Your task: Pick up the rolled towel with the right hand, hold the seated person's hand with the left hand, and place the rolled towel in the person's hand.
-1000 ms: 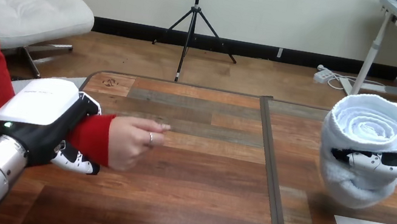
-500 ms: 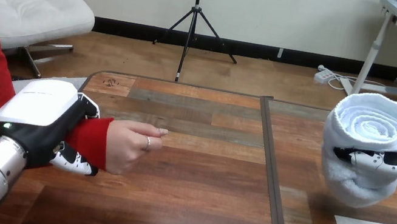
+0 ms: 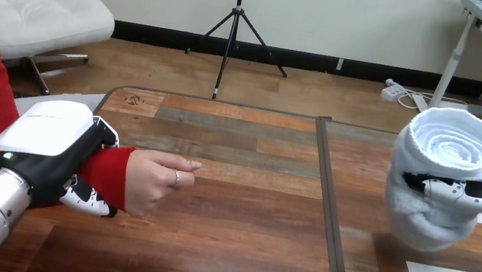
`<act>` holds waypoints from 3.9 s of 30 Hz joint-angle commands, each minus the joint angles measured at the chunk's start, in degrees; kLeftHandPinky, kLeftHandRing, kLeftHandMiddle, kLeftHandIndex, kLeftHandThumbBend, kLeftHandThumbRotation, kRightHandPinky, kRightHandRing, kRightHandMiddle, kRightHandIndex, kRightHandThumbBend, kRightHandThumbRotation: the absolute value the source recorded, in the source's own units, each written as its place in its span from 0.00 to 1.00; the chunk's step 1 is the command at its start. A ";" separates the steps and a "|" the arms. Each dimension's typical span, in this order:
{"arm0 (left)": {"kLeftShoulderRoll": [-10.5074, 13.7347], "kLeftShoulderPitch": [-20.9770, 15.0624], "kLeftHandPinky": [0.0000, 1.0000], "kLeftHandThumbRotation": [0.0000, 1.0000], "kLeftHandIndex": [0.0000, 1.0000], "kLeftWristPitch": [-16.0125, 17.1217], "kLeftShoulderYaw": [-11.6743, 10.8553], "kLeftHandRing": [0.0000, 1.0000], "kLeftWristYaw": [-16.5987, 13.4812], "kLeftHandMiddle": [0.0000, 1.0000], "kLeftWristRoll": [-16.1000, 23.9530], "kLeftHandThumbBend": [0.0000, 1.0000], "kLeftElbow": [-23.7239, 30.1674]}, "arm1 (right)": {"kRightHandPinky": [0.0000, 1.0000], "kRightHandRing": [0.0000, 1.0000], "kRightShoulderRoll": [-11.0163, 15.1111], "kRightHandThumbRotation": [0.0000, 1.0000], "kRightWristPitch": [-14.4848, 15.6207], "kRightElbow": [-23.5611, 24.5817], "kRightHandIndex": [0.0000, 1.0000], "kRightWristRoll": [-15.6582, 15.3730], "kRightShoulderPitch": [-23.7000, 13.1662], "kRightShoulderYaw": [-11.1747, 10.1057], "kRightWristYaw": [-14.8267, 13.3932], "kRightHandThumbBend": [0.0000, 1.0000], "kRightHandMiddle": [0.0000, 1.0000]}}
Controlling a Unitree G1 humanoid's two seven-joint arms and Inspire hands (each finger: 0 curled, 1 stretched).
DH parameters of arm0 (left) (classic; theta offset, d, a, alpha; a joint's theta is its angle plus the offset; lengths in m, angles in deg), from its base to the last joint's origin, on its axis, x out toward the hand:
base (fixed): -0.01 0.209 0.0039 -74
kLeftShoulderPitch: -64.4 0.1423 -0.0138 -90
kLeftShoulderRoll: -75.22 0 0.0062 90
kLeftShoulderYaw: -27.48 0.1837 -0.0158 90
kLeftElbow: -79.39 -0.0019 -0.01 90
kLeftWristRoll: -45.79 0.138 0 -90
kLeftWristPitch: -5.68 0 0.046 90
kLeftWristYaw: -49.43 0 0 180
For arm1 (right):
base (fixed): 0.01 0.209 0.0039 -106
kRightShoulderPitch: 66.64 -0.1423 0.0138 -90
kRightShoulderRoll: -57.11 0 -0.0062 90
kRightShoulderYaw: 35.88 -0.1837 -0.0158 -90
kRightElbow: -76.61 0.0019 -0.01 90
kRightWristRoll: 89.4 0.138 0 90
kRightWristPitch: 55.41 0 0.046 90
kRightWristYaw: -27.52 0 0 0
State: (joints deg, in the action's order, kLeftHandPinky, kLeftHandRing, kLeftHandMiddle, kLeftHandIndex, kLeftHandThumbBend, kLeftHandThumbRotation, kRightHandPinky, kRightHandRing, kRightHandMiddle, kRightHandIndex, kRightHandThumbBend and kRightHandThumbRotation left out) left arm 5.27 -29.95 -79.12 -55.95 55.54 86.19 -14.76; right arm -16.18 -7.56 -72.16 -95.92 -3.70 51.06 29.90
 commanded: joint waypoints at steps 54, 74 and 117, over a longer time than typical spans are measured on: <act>-1.23 -7.18 0.25 0.00 0.35 2.25 -0.31 0.31 -1.36 0.35 -1.48 0.71 1.84 | 0.35 0.40 -15.66 0.00 13.88 15.95 0.43 0.43 -6.12 0.90 -3.11 0.79 0.44; -2.38 -9.82 0.25 0.00 0.34 3.36 -0.10 0.30 -1.57 0.34 -2.18 0.71 0.87 | 0.32 0.37 -19.97 0.00 17.92 18.76 0.43 -1.88 -7.40 2.53 -4.18 0.79 0.41; -7.39 -16.21 0.26 0.00 0.36 1.84 1.26 0.30 -1.44 0.36 -1.80 0.76 1.00 | 0.30 0.35 -28.17 0.00 16.63 25.14 0.41 -1.77 -7.66 6.42 -0.18 0.78 0.40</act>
State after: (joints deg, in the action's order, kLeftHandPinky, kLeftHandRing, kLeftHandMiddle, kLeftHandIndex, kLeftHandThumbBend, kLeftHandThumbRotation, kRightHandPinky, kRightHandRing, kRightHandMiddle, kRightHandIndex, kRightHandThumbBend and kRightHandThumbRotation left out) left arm -0.15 -32.10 -78.71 -54.00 56.33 85.92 -17.48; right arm -42.79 11.22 -57.80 -98.50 -3.91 56.55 29.33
